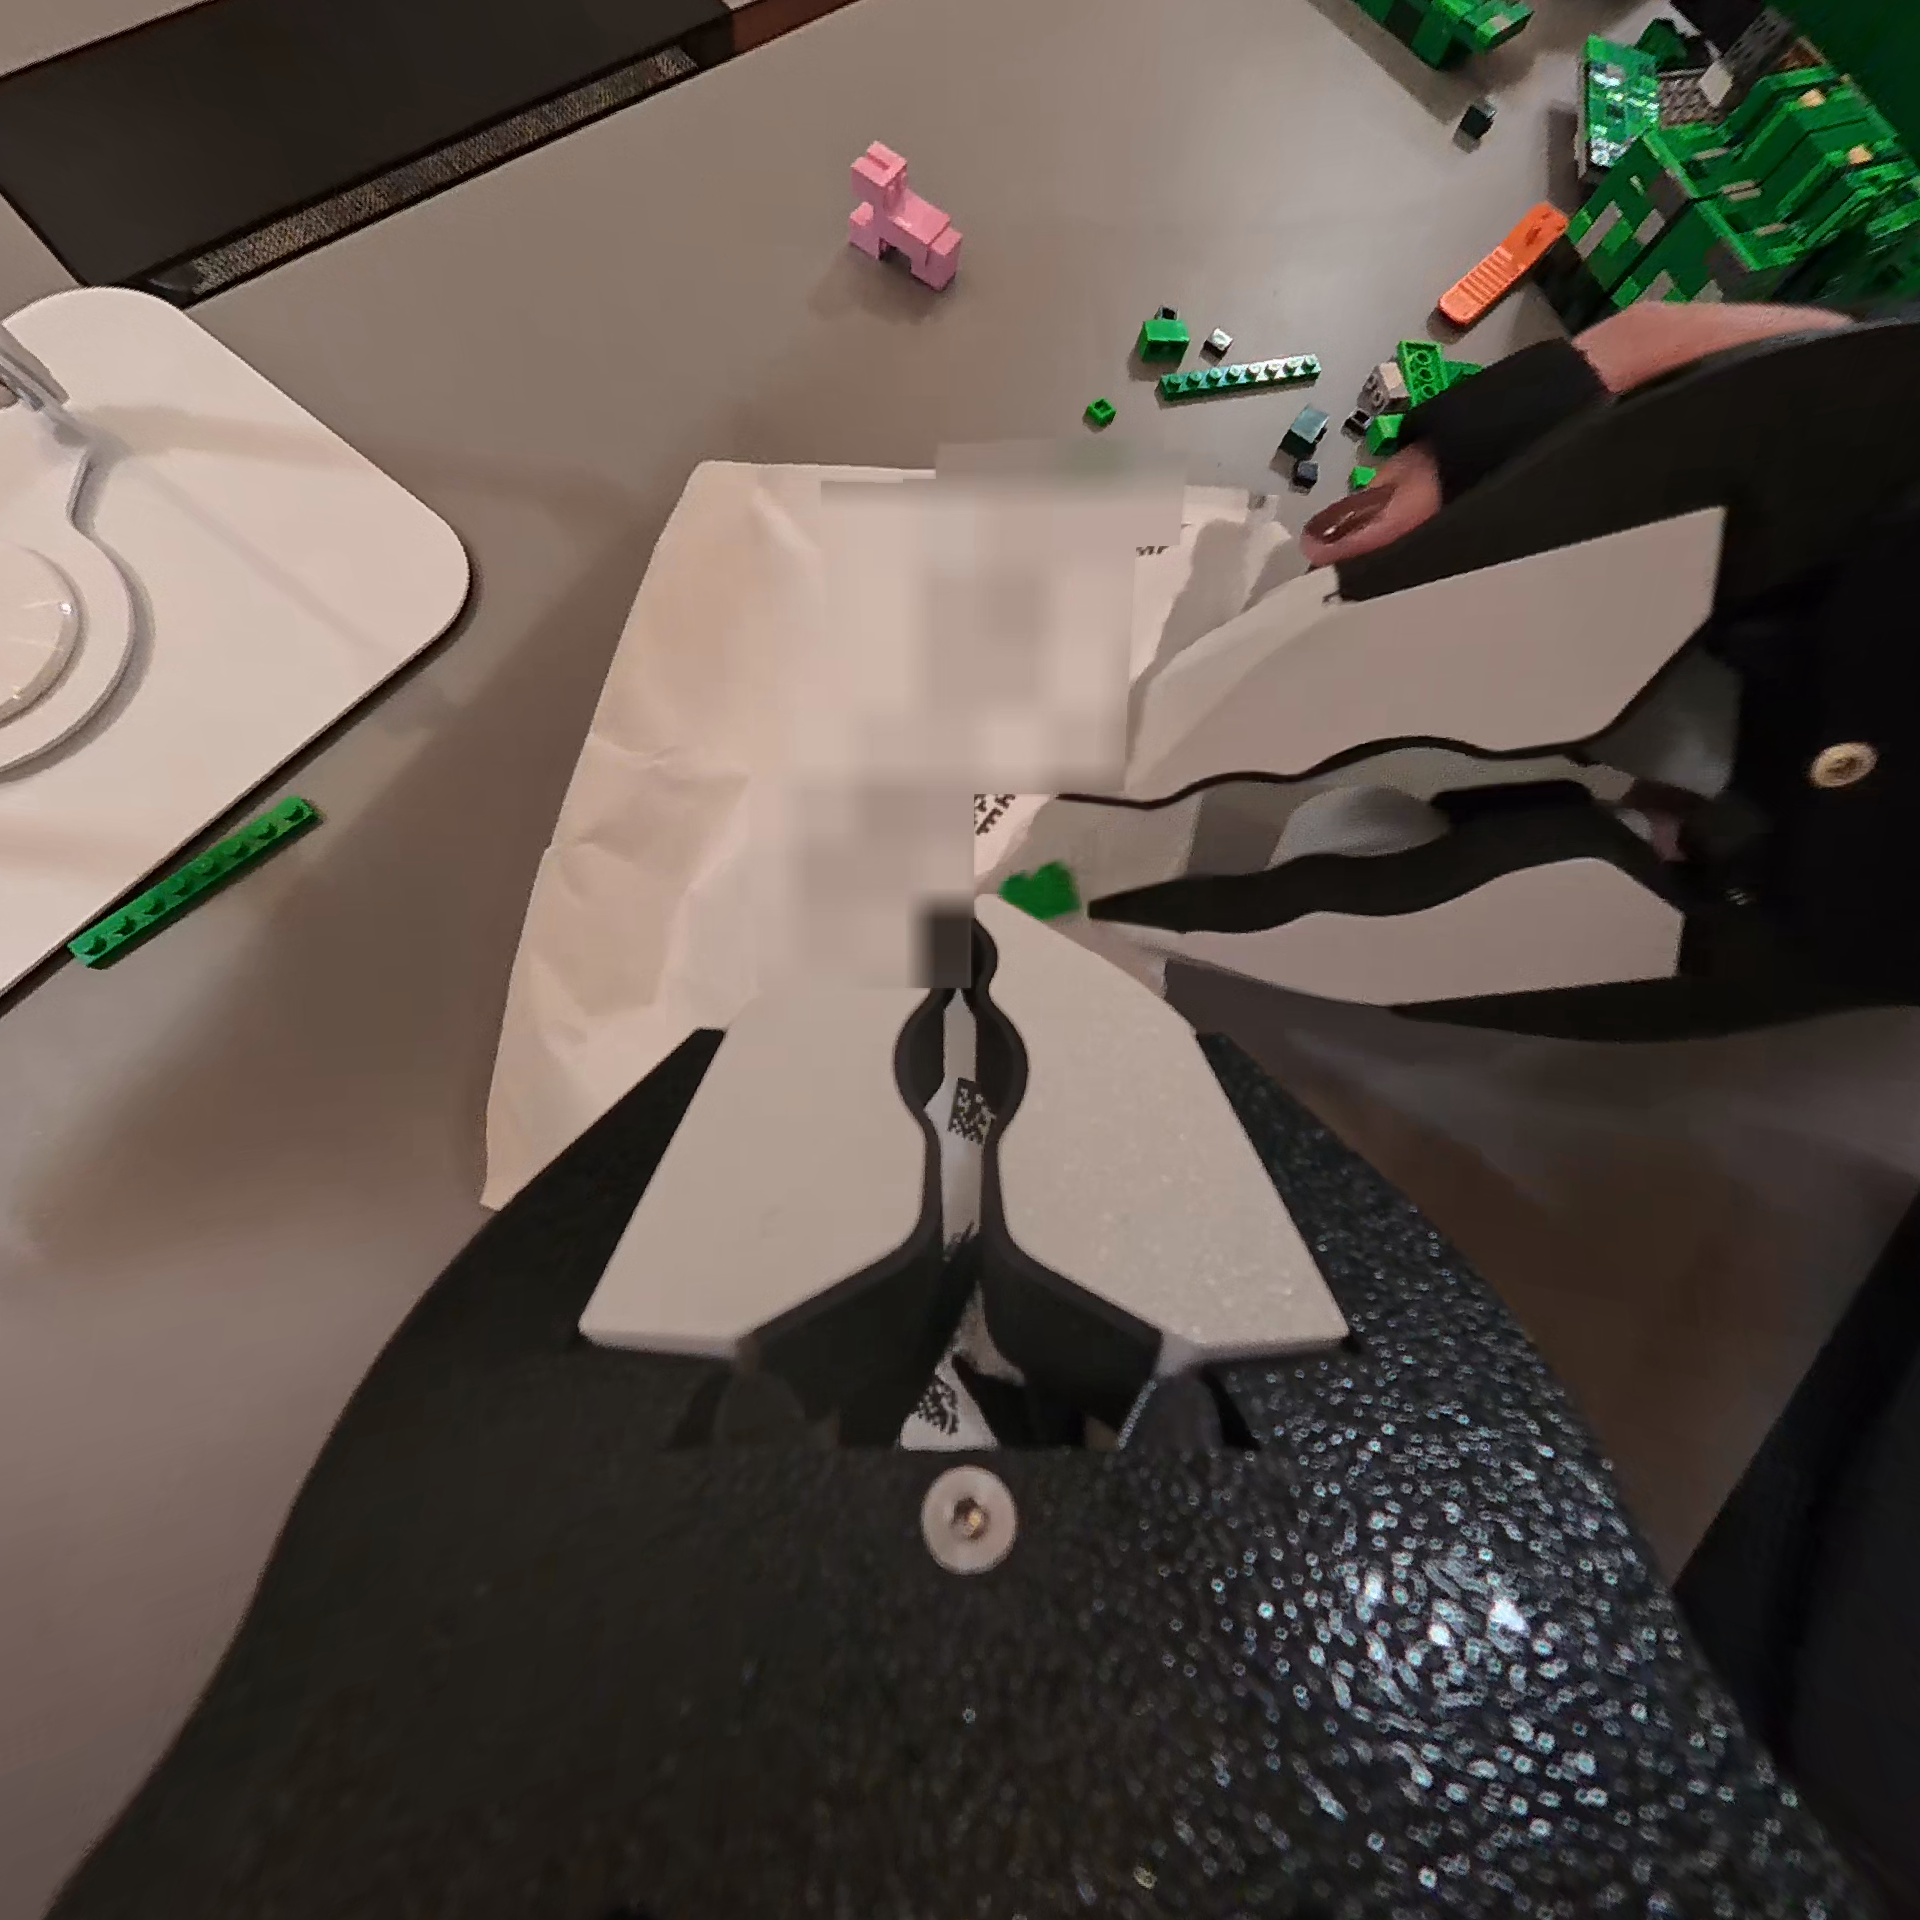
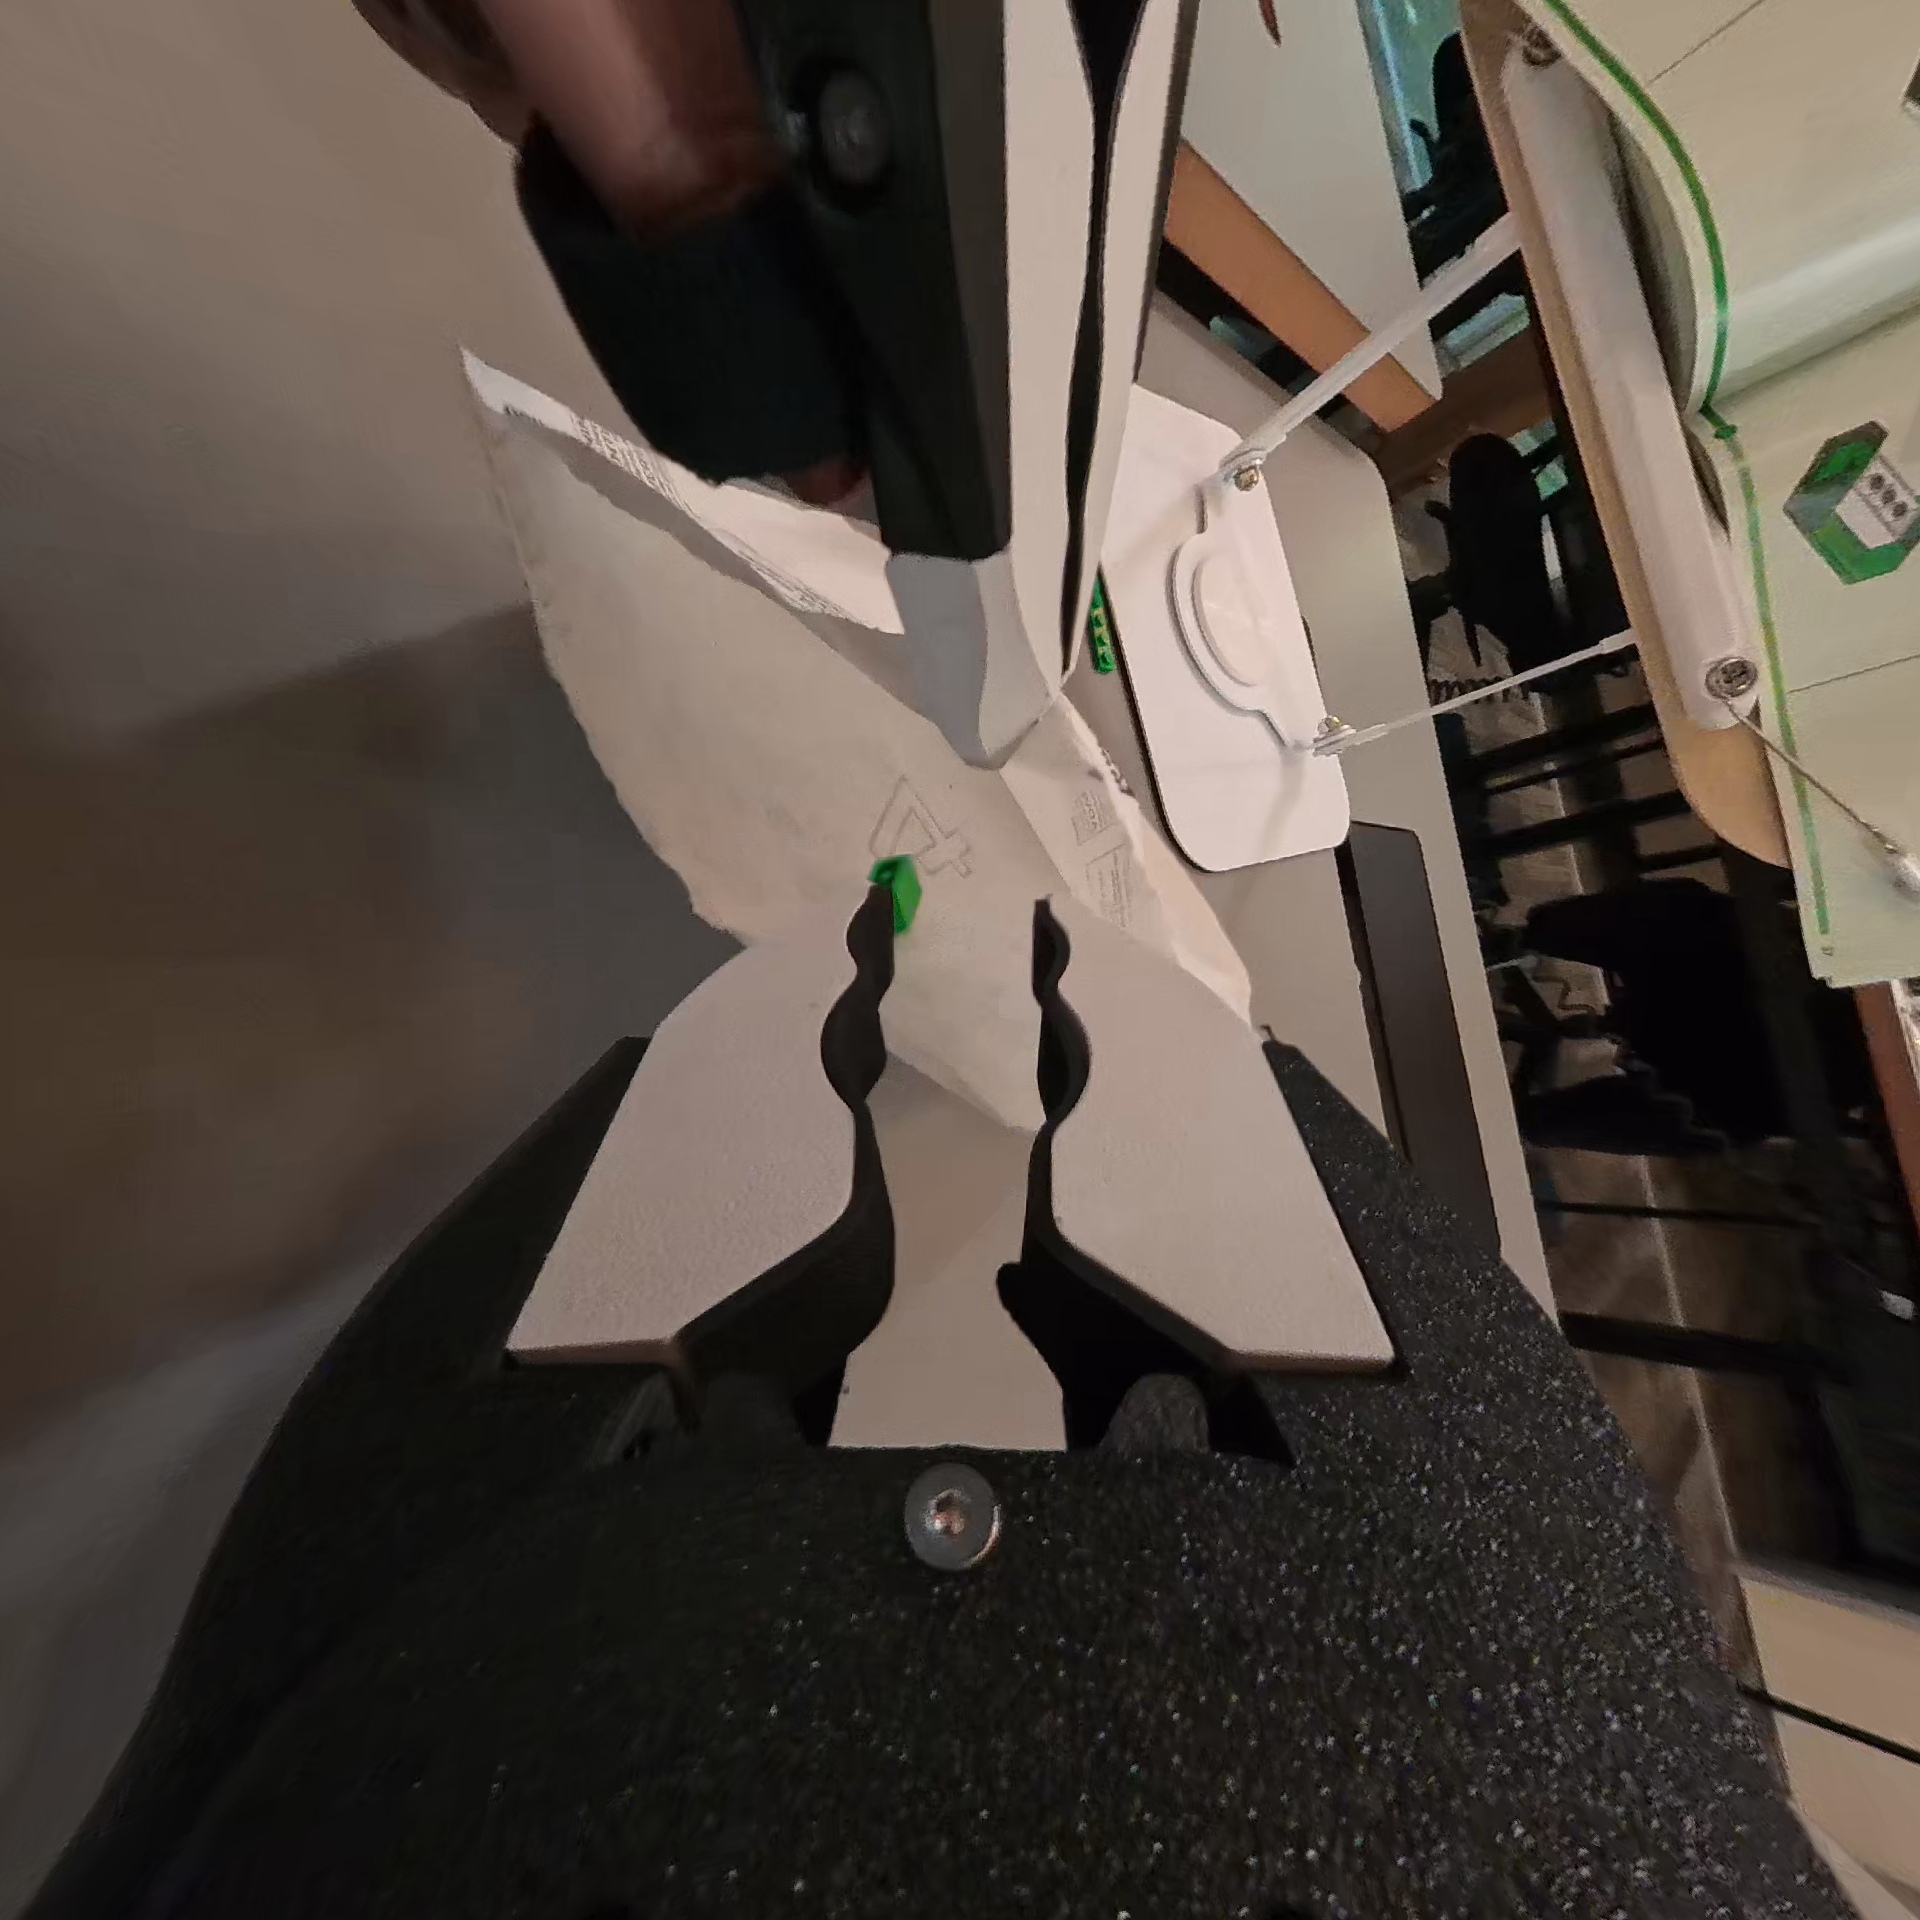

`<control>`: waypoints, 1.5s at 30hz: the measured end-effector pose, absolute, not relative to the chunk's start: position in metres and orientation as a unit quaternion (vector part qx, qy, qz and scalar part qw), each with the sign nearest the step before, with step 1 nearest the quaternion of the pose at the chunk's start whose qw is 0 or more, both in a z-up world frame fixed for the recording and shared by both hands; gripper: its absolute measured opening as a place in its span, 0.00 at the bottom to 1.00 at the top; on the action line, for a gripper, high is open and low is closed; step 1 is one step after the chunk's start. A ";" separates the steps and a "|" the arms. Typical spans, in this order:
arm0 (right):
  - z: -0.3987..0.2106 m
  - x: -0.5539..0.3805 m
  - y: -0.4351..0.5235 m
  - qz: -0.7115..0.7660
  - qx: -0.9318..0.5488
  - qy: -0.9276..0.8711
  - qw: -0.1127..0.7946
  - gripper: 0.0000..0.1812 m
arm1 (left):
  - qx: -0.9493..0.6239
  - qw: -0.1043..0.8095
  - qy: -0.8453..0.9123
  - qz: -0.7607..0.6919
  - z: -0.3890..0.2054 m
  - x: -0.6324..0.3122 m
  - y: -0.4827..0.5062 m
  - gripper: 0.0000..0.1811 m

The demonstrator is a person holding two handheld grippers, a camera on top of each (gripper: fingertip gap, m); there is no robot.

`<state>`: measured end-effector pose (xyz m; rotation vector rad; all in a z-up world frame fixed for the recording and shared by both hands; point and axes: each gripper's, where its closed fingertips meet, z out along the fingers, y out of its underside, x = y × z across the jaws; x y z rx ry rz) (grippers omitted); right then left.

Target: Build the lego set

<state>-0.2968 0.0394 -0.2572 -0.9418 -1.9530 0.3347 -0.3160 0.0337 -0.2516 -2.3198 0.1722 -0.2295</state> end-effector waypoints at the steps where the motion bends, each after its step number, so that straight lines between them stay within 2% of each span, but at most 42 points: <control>1: -0.257 -0.296 0.037 0.142 -0.382 -0.790 0.457 0.14 | -0.913 0.392 0.068 -0.092 -0.251 -0.316 0.034 0.00; 7: -0.248 -0.269 0.034 0.205 -0.394 -0.778 0.444 0.10 | -0.914 0.389 0.067 -0.094 -0.253 -0.317 0.034 0.00; 10: -0.230 -0.241 0.087 0.231 -0.471 -0.729 0.440 0.08 | -0.915 0.387 0.063 -0.096 -0.254 -0.320 0.033 0.00; 14: -0.242 -0.208 0.181 0.278 -0.644 -0.626 0.340 0.08 | -0.914 0.390 0.064 -0.092 -0.253 -0.322 0.033 0.00; 17: -0.264 -0.197 0.225 0.286 -0.706 -0.581 0.286 0.08 | -0.915 0.388 0.066 -0.092 -0.254 -0.321 0.033 0.00; 29: -0.322 -0.186 0.257 0.209 -0.697 -0.658 0.191 0.10 | -0.918 0.379 0.068 -0.093 -0.259 -0.321 0.033 0.00; 39: -0.322 -0.179 0.264 0.190 -0.637 -0.721 0.197 0.10 | -0.916 0.384 0.068 -0.094 -0.256 -0.322 0.032 0.00; 45: -0.331 -0.182 0.257 0.213 -0.638 -0.720 0.171 0.11 | -0.915 0.385 0.071 -0.095 -0.255 -0.322 0.032 0.00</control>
